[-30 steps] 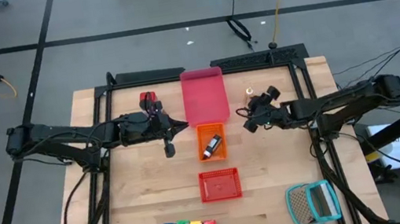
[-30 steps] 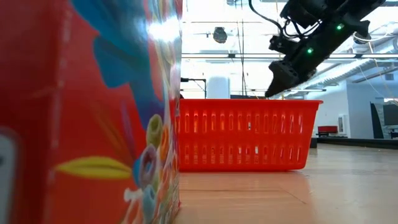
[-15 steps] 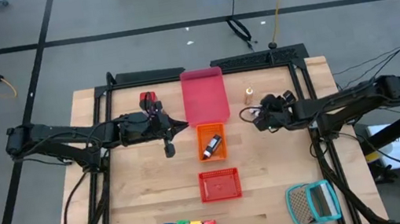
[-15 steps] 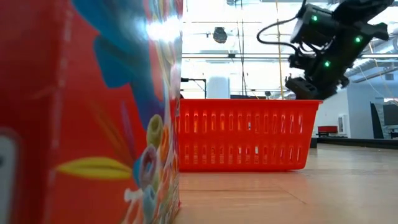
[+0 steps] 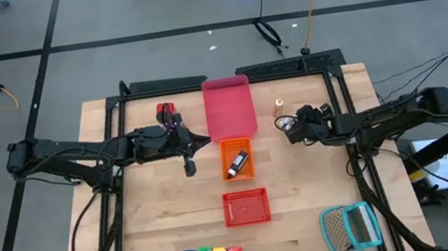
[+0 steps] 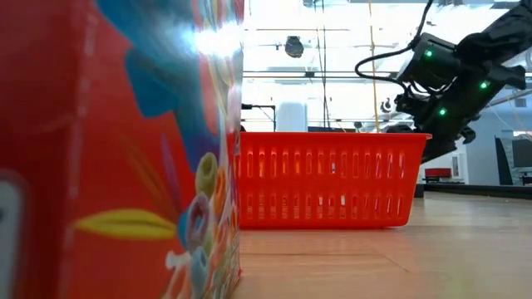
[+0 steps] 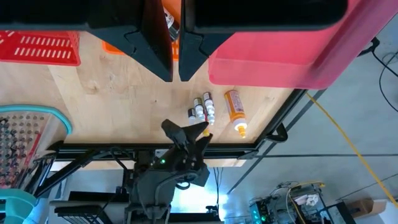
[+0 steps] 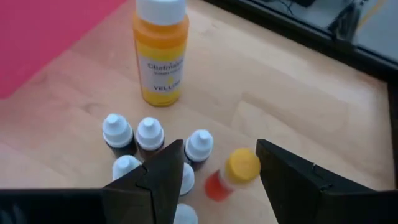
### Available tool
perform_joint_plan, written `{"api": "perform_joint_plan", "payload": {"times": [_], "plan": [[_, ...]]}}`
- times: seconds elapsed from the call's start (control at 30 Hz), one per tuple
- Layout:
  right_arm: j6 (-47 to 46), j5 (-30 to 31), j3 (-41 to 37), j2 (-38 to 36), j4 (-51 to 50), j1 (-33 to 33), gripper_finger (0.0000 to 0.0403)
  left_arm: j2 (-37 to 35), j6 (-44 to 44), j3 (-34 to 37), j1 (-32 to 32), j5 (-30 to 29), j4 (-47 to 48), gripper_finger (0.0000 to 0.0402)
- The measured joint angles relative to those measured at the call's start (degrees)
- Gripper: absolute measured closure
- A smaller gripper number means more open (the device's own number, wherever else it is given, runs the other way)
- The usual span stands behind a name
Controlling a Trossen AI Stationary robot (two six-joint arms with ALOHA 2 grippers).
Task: Pick & Place Kitchen Items
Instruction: Put the small black food coloring bottle into the orange basket
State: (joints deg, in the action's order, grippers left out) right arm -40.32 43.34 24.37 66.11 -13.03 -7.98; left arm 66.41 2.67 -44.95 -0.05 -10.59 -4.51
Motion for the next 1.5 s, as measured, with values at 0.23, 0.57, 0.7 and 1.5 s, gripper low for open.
{"api": "perform_joint_plan", "payload": {"times": [0.23, 0.57, 0.7, 1.5], "plan": [[0.9, -0.5, -3.9, -0.1, 7.6, -2.0, 0.0211, 0.0, -0.1, 0.0, 0.0, 0.0, 0.0, 0.0371], [2.5, -3.3, -4.6, -0.3, 10.5, -2.1, 0.0221, 0.0, 0.0, 0.0, 0.0, 0.0, 0.0, 0.0371], [4.8, -6.0, -5.0, -1.6, 9.6, -2.0, 0.0226, 0.0, 0.0, 0.0, 0.0, 0.0, 0.0, 0.0371], [8.4, -7.0, -4.7, -5.7, 9.8, -2.2, 0.0232, 0.0, -0.2, 0.0, 0.0, 0.0, 0.0, 0.0371]]}}
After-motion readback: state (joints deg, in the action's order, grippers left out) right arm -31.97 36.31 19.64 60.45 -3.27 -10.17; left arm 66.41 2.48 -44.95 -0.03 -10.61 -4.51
